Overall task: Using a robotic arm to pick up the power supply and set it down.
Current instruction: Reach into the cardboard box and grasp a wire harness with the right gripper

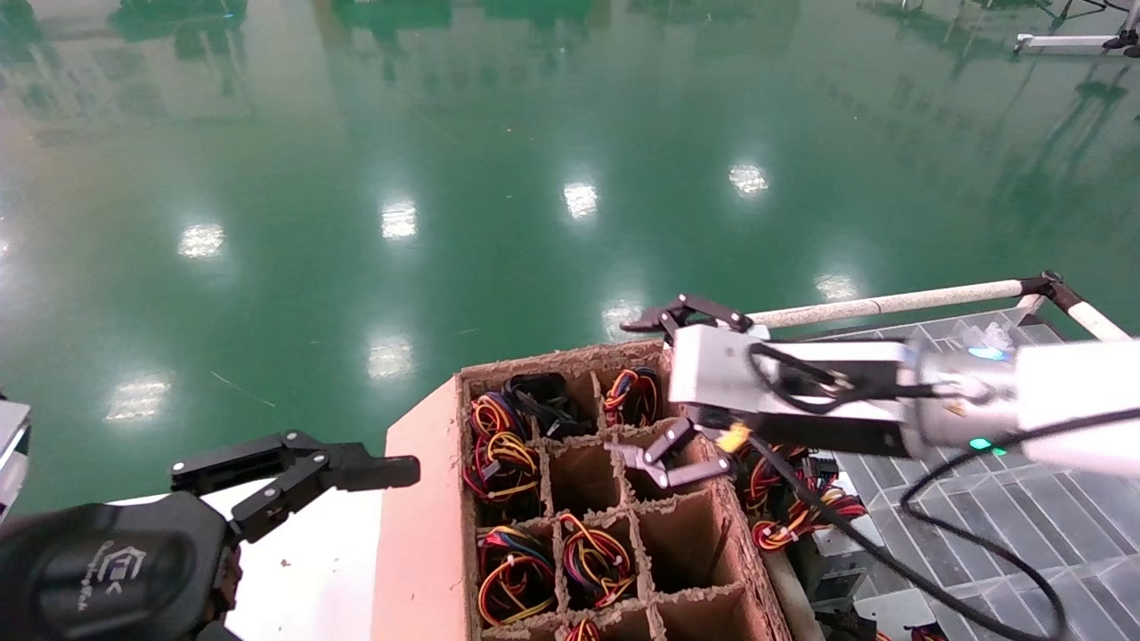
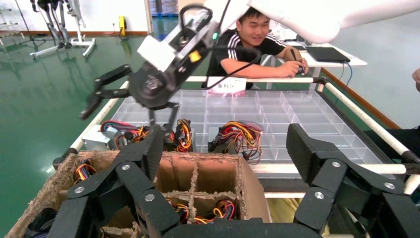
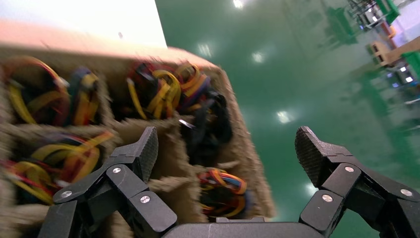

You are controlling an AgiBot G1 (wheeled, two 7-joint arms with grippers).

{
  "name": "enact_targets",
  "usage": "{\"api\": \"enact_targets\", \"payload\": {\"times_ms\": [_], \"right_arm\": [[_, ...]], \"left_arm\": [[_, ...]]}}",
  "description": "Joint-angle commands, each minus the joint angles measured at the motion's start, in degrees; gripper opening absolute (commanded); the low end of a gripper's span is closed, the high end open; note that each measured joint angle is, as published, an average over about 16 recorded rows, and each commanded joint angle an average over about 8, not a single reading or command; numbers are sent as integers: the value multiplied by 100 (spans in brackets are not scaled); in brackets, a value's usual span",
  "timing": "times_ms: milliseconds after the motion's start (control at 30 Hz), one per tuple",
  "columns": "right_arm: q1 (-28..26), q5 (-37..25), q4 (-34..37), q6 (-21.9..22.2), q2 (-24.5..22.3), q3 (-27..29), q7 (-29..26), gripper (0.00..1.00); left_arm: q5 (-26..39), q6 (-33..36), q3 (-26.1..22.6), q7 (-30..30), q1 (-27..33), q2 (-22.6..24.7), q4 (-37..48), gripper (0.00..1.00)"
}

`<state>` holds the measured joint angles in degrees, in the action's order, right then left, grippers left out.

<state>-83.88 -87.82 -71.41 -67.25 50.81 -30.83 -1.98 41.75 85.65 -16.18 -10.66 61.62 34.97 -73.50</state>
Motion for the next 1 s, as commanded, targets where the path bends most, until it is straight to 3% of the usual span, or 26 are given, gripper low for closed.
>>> {"api": "enact_targets", "payload": {"times_ms": [33, 100, 167, 233, 367, 467, 1000], "right_arm": [[-137, -289, 52, 86, 141, -105, 95, 100], [-289, -603, 159, 151, 305, -239, 264, 100], [-442, -938, 273, 215, 476, -388, 453, 90], [-580, -1255, 392, 284, 643, -531, 636, 72], [-801, -1816, 626, 386, 935, -798, 953, 22], [-916, -2110, 814, 413, 1109, -957, 1101, 2], [-1219, -2938, 2130, 712, 1872, -1436, 1606, 0]], "left_arm": [[-1, 0, -1, 0, 0, 0, 0, 0], [-1, -1, -2, 1, 0, -1, 0, 0], [-2, -1, -3, 1, 1, -1, 0, 0], [-2, -1, -3, 2, 1, -1, 0, 0], [-3, -2, -5, 3, 1, -2, 0, 0], [-4, -3, -6, 3, 1, -3, 0, 0], [-9, -6, -13, 6, 3, -5, 0, 0]]}}
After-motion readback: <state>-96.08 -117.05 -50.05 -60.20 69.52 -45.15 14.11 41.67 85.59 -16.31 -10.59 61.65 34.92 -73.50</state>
